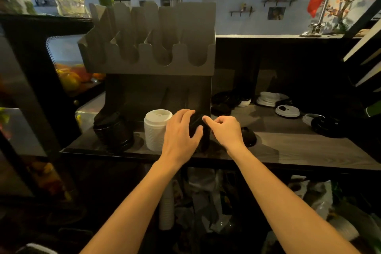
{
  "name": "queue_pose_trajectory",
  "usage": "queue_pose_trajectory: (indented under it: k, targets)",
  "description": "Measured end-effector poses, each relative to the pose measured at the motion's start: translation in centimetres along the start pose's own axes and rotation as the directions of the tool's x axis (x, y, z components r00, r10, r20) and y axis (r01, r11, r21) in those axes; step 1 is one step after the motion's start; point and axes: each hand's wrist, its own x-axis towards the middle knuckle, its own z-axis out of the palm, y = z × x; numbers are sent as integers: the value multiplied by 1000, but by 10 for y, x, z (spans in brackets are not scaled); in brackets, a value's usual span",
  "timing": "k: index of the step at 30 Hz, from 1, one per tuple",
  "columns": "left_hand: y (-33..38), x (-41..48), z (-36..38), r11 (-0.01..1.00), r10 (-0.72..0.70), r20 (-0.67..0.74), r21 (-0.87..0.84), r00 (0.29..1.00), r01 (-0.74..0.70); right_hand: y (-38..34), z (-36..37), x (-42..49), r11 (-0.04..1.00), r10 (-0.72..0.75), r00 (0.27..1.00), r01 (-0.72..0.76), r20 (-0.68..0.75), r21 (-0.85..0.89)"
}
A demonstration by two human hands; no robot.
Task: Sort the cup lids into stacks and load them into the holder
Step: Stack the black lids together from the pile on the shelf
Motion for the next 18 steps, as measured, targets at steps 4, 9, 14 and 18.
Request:
queue_pose_trajectory:
  k: [4,9,14,18]
  targets:
    - [-3,1,-1,992,22,117,122,993,-36,-4,1,-2,988,14,998,-4,66,-151]
    - [-4,-2,0,980,44,209,179,977,-83,-1,4,-4,970,-83,988,110,132,-215]
    - [-5,-7,2,994,5,219,105,976,-29,8,9,-8,930,-302,943,324,143,-174]
    - [-2,-3,-1,996,-37,245,89,969,15,10,11,-8,904,-322,935,350,148,-245]
